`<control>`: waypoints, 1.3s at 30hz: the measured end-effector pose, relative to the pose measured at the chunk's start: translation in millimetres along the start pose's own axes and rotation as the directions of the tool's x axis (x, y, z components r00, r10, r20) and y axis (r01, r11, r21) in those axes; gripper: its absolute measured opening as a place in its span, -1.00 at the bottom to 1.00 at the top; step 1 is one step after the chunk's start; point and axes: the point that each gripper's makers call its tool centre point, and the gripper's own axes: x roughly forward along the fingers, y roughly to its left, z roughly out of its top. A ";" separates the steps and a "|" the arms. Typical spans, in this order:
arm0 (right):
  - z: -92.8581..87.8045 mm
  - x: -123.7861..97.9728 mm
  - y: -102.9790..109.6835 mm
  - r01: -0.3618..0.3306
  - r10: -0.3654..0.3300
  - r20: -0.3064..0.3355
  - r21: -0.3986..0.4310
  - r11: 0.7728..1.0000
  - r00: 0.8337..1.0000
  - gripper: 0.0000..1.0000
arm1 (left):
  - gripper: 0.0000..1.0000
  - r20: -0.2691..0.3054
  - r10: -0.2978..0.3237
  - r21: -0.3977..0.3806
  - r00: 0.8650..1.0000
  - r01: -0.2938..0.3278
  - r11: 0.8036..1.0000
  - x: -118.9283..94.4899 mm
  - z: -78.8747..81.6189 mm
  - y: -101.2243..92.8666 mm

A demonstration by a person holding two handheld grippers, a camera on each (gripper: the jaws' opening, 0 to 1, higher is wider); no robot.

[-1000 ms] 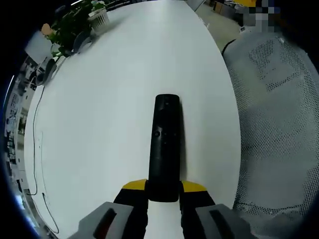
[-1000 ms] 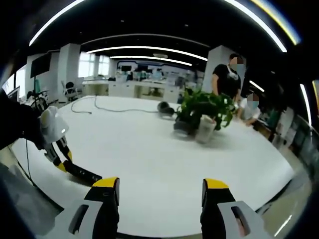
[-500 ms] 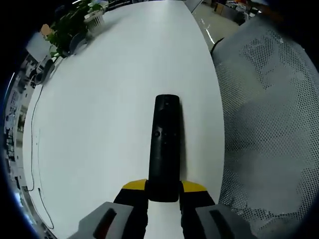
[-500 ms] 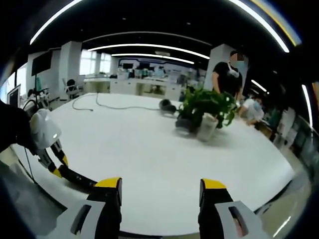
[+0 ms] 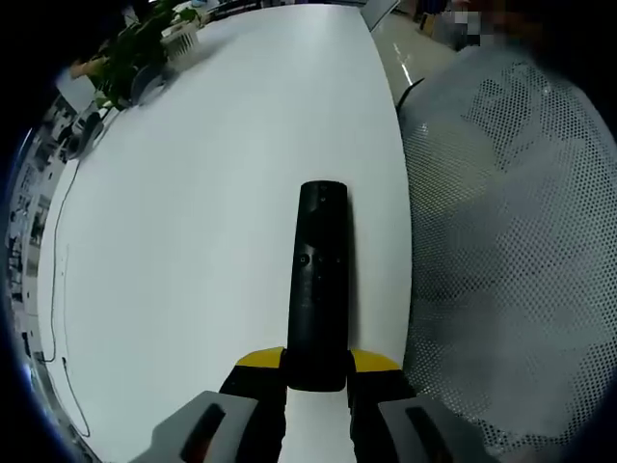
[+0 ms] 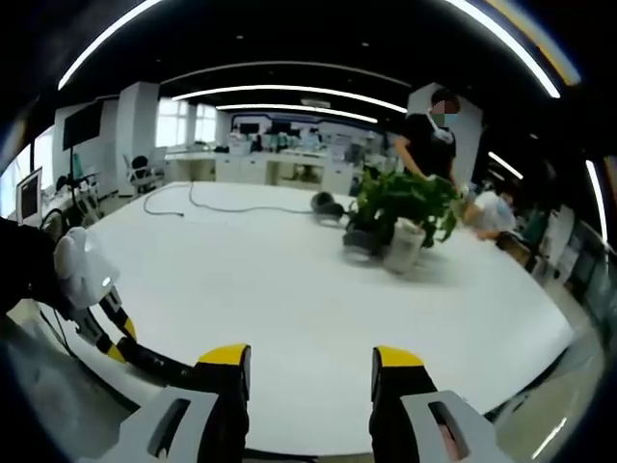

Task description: Press the specified remote control buttons in sequence, fully releasing each button before pressing the next.

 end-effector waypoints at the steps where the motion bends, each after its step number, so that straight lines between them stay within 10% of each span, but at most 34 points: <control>1: 1.0 -0.3 1.1 -0.006 0.006 0.006 -0.005 1.000 1.000 -0.13 | -0.54 0.006 -0.006 -0.003 1.000 0.006 1.000 1.1 1.0 -2.7; 13: 9.9 10.5 41.9 -0.256 0.250 -0.058 -0.147 0.956 0.967 -0.97 | -0.54 0.030 0.003 -0.040 1.000 -0.002 0.999 7.1 0.8 -15.1; 16: 10.6 23.8 52.3 -0.308 0.301 -0.108 -0.056 0.950 0.948 -1.00 | -0.54 0.028 0.017 -0.043 0.999 -0.016 0.999 7.5 0.7 -17.1; 21: 7.5 43.5 84.2 -0.455 0.481 -0.201 0.162 0.876 0.854 -1.00 | -0.54 0.038 0.034 -0.058 0.999 -0.031 0.998 10.0 -0.6 -19.1; 23: 4.6 49.6 101.1 -0.515 0.561 -0.245 0.230 0.826 0.791 -1.00 | -0.54 0.033 0.039 -0.059 0.999 -0.038 0.998 10.8 -2.2 -19.5; 24: -1.5 47.8 115.7 -0.558 0.628 -0.296 0.291 0.777 0.720 -1.00 | -0.54 0.031 0.041 -0.060 0.999 -0.039 0.997 10.5 -2.5 -19.2; 25: -4.0 48.2 121.2 -0.560 0.648 -0.320 0.330 0.760 0.691 -1.00 | -0.54 0.042 0.038 -0.076 0.998 -0.035 0.997 10.6 -1.7 -20.0; 29: -9.1 59.2 140.8 -0.588 0.688 -0.334 0.359 0.725 0.644 -1.00 | -0.54 0.047 0.012 -0.112 0.999 -0.007 0.994 13.3 -3.8 -25.7; 39: -64.6 73.8 158.8 -0.562 0.621 -0.545 0.298 0.772 0.563 -1.00 | -0.53 0.050 0.052 -0.088 0.997 -0.047 0.995 15.2 -3.6 -25.4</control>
